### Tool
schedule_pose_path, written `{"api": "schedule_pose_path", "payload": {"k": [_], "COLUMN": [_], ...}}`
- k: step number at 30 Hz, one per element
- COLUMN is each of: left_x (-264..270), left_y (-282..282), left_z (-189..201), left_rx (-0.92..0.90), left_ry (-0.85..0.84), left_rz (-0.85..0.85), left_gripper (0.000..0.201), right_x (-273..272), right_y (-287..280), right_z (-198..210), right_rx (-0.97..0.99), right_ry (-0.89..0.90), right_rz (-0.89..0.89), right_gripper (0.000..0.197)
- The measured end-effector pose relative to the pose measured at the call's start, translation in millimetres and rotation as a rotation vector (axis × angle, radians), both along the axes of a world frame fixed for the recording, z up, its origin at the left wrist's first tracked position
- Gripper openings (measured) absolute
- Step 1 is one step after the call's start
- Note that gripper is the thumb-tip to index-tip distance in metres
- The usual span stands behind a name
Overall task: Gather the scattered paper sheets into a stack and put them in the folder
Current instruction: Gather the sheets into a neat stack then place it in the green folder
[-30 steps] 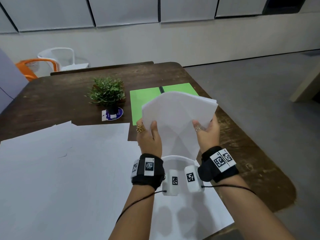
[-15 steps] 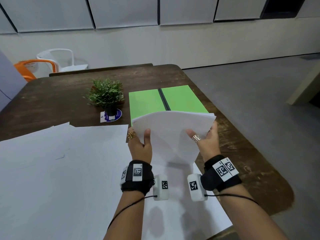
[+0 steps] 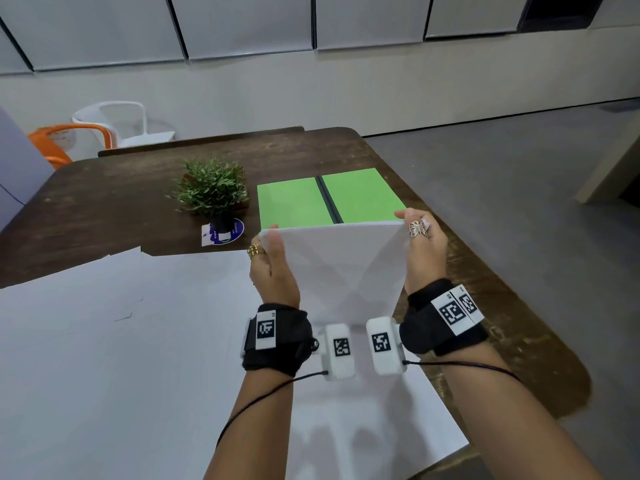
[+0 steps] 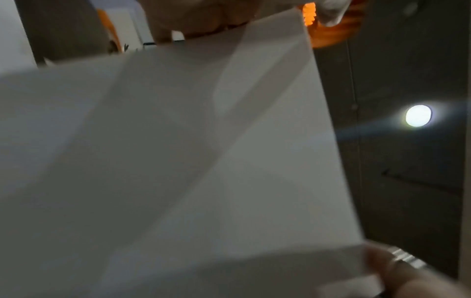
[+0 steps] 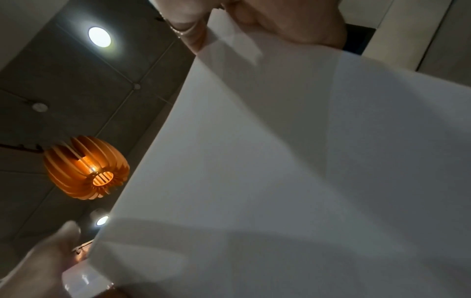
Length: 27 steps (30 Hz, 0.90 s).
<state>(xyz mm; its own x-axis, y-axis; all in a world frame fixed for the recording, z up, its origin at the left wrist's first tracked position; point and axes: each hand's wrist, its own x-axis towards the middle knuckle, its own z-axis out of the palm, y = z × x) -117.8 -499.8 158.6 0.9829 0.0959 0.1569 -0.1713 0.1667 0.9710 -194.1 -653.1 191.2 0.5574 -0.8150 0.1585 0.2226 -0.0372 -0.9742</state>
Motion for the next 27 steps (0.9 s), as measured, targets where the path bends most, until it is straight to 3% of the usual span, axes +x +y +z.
{"api": "schedule_pose_path", "payload": {"k": [3, 6, 10, 14, 17, 20, 23, 27], "left_x": [9, 17, 19, 17, 8, -1, 0, 5], "left_y": [-8, -12, -10, -6, -7, -6, -6, -11], "left_z": [17, 23, 20, 9, 12, 24, 30, 37], "left_rx": [-0.045, -0.045, 0.003, -0.015, -0.054, -0.057, 0.113, 0.381], "left_ry": [0.186, 0.245, 0.253, 0.244, 0.151, -0.123, -0.343, -0.443], "left_rz": [0.081, 0.101, 0.132, 0.160, 0.128, -0.027, -0.179, -0.024], "left_gripper": [0.052, 0.031, 0.027, 0.020, 0.024, 0.022, 0.044, 0.029], "right_x": [-1, -7, -19, -26, -24, -19, -13, -6], "right_y": [1, 2, -6, -3, -2, -4, -5, -1], "right_z": [2, 3, -8, -20, -23, -13, 1, 10], "right_rx": [0.002, -0.021, -0.108, -0.113, -0.134, -0.175, -0.186, -0.289], "right_ry": [0.019, 0.002, -0.005, 0.122, 0.087, -0.016, -0.116, -0.133], "right_rz": [0.049, 0.137, 0.403, 0.382, 0.285, 0.118, 0.062, 0.011], "right_gripper": [0.016, 0.024, 0.063, 0.048, 0.041, 0.041, 0.039, 0.042]}}
